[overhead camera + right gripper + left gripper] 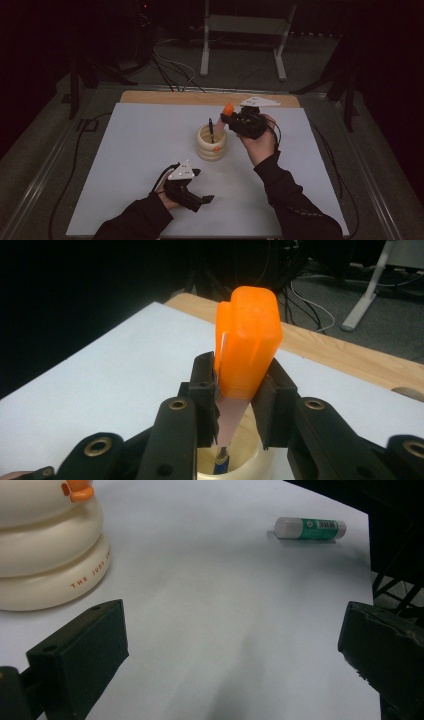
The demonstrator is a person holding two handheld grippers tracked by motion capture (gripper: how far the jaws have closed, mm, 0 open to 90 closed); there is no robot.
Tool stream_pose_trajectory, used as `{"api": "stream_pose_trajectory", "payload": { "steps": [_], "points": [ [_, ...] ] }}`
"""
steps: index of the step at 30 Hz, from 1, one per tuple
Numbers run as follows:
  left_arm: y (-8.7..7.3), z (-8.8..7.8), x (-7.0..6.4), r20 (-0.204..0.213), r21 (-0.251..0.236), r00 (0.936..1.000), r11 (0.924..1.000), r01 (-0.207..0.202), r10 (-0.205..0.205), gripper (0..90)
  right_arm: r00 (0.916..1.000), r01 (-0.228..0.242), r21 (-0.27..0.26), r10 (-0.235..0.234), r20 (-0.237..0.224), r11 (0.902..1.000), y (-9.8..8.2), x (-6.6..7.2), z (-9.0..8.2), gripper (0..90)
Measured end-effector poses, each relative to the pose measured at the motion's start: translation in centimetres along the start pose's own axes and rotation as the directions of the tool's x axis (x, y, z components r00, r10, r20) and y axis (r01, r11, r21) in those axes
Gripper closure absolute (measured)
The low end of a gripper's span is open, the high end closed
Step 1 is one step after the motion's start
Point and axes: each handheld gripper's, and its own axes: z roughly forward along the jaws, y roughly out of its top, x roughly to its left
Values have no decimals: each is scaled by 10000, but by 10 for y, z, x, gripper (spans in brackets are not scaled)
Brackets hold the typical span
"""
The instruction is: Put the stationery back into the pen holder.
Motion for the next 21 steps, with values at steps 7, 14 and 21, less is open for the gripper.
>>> {"api": "stream_pose_trajectory", "payload": {
  "steps": [7, 14, 21],
  "points": [
    [0, 0, 0, 3, -10, 10000, 10000, -9, 9, 2, 10000, 4, 290, -5, 32, 9996, -4, -2, 13, 725],
    [0, 0, 1, 23, -21, 10000, 10000, -10, 10, 2, 10000, -15, 509, 17, -36, 9987, -9, -1, 23, 724],
    [-1, 0, 1, 45, -74, 10000, 10000, -26, 26, 3, 9999, -82, 806, 91, -101, 9967, -13, 1, 33, 722]
  ]
}}
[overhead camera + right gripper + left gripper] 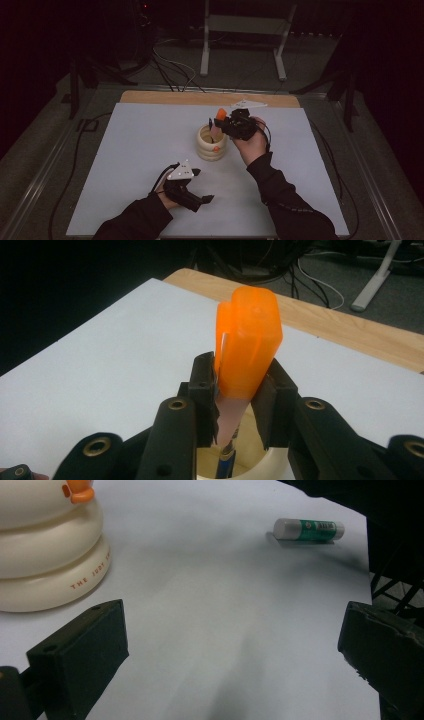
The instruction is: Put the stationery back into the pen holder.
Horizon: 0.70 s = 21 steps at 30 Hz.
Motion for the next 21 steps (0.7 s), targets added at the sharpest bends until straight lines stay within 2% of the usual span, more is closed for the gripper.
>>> {"api": "stream_pose_trajectory", "payload": {
  "steps": [21],
  "points": [
    [0, 0, 0, 3, 32, 10000, 10000, 28, -28, 3, 10000, -14, 813, 8, 80, 9967, -6, 4, 27, 718]
  ]
}}
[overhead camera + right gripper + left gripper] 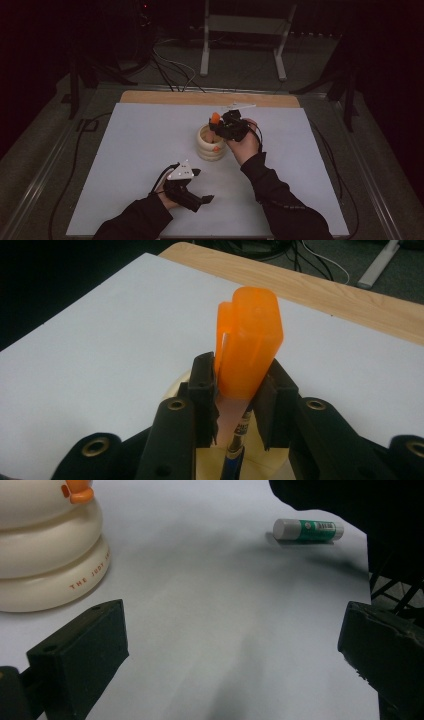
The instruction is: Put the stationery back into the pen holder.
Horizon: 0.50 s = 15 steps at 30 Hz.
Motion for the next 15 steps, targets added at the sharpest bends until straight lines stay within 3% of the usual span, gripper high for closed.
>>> {"api": "stream_pose_trajectory", "payload": {
  "steps": [15],
  "points": [
    [0, -1, 0, 12, -65, 10000, 10000, 26, -26, 3, 9992, 407, 820, -405, -46, 9958, -2, 6, 16, 684]
  ]
}}
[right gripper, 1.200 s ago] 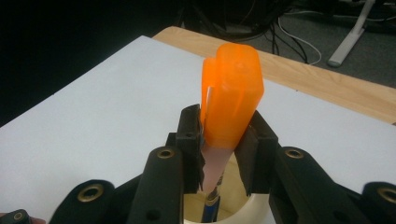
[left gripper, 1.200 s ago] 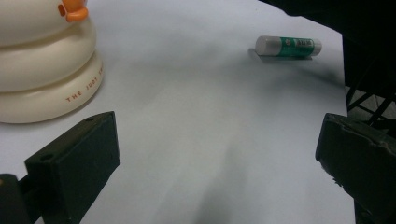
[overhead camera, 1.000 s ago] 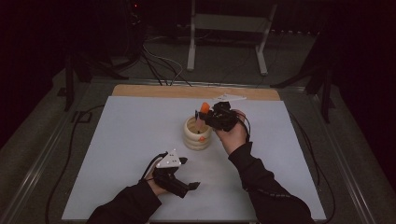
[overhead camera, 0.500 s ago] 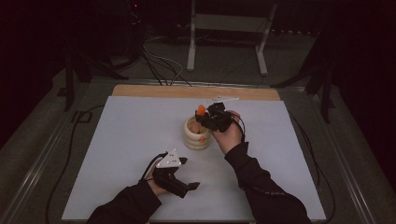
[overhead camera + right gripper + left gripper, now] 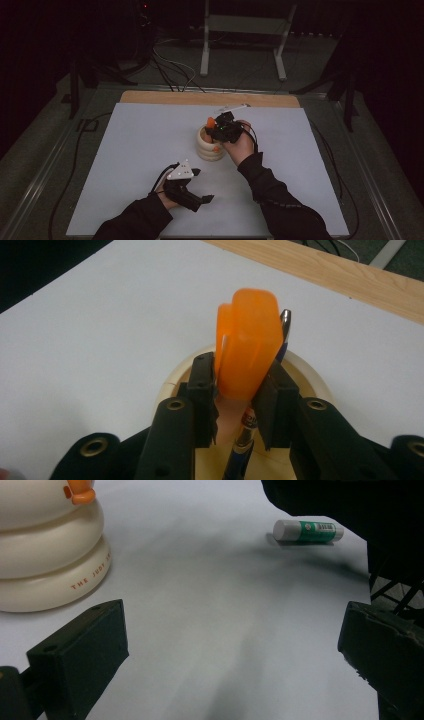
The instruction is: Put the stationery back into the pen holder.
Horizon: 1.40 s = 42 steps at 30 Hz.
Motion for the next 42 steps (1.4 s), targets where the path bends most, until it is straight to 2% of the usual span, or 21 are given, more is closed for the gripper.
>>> {"api": "stream_pose_trajectory", "payload": {
  "steps": [4, 7, 12, 14, 16, 20, 31, 36, 42],
  "points": [
    [0, 0, 0, -11, 0, 10000, 10000, -2, 2, 3, 9997, -253, -306, 251, -70, 9992, 2, -1, -5, 487],
    [0, 0, 0, -14, 17, 10000, 10000, -26, 26, 3, 9997, -232, -603, 224, -130, 9979, 3, -1, -10, 390],
    [0, 0, 0, -5, -13, 10000, 10000, 15, -15, 3, 9980, -452, -1058, 403, -481, 9934, 4, -3, -23, 214],
    [0, 0, 0, -12, -7, 10000, 10000, -7, 7, 3, 9963, -336, -1168, 241, -819, 9926, 2, -4, -28, 144],
    [0, 0, 0, -4, -3, 10000, 10000, 6, -6, 3, 9960, -285, -1229, 177, -880, 9920, 2, -5, -31, 144],
    [0, 0, 0, 9, -11, 10000, 10000, 15, -15, 3, 9938, -475, -1281, 340, -1059, 9906, -1, -12, -44, 134],
    [0, 0, 0, 6, 27, 10000, 10000, -16, 16, 3, 9952, -491, -1274, 377, -904, 9906, -11, -29, -69, 100],
    [0, 0, 0, 12, -14, 10000, 10000, -9, 10, 3, 9955, -425, -1348, 305, -901, 9900, -17, -36, -79, 28],
    [1, -1, 0, 24, -44, 10000, 10000, 26, -26, 3, 9954, -523, -1367, 407, -864, 9892, -25, -43, -89, 26]
  ]
}}
